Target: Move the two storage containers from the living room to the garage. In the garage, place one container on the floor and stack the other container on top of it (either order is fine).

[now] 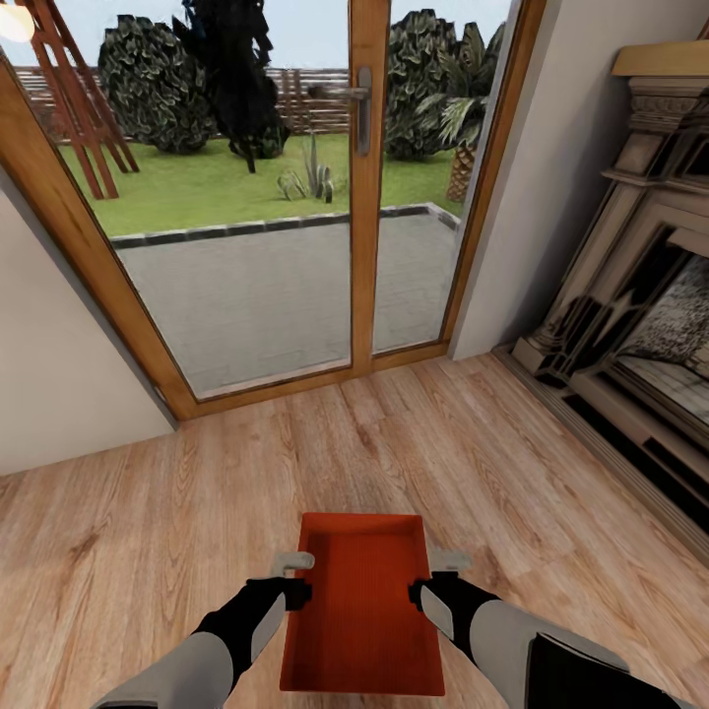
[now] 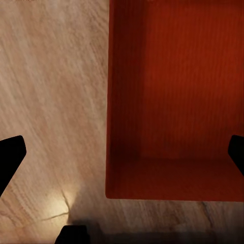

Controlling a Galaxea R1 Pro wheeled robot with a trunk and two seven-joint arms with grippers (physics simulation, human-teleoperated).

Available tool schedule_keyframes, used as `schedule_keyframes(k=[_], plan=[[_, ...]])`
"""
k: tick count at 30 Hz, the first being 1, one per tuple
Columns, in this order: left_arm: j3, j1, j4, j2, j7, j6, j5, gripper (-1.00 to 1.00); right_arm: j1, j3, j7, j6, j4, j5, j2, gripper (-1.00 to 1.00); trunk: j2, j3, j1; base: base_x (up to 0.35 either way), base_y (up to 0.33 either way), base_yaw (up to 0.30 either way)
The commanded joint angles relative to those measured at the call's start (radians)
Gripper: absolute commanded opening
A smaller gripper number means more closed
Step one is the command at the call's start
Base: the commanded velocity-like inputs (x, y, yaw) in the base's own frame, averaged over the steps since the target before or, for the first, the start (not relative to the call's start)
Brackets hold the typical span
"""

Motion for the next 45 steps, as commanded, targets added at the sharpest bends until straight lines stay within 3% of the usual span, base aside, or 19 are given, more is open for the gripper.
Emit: schedule_keyframes(k=[1,13,38,45], plan=[[0.006,0.000,-0.003,-0.001,0.001,0.005,-0.004,1.00,0.003,0.009,-0.002,-0.006,0.002,-0.003,0.001,1.00,0.000,-0.001,0.000,0.000,0.000,0.000],[0.006,0.000,-0.003,-0.001,0.001,0.004,-0.005,1.00,0.002,0.011,-0.002,-0.063,0.005,0.007,0.001,1.00,0.000,-0.001,0.000,0.000,0.000,0.000],[0.002,0.000,-0.018,-0.001,-0.018,0.003,-0.009,1.00,0.001,0.011,-0.002,-0.069,0.005,0.007,-0.004,1.00,0.000,-0.001,0.000,0.000,0.000,0.000],[0.002,0.000,-0.018,-0.001,-0.016,0.002,-0.009,1.00,0.001,0.009,-0.002,-0.069,0.005,0.007,-0.005,1.00,-0.021,-0.010,0.011,0.000,0.000,0.000]])
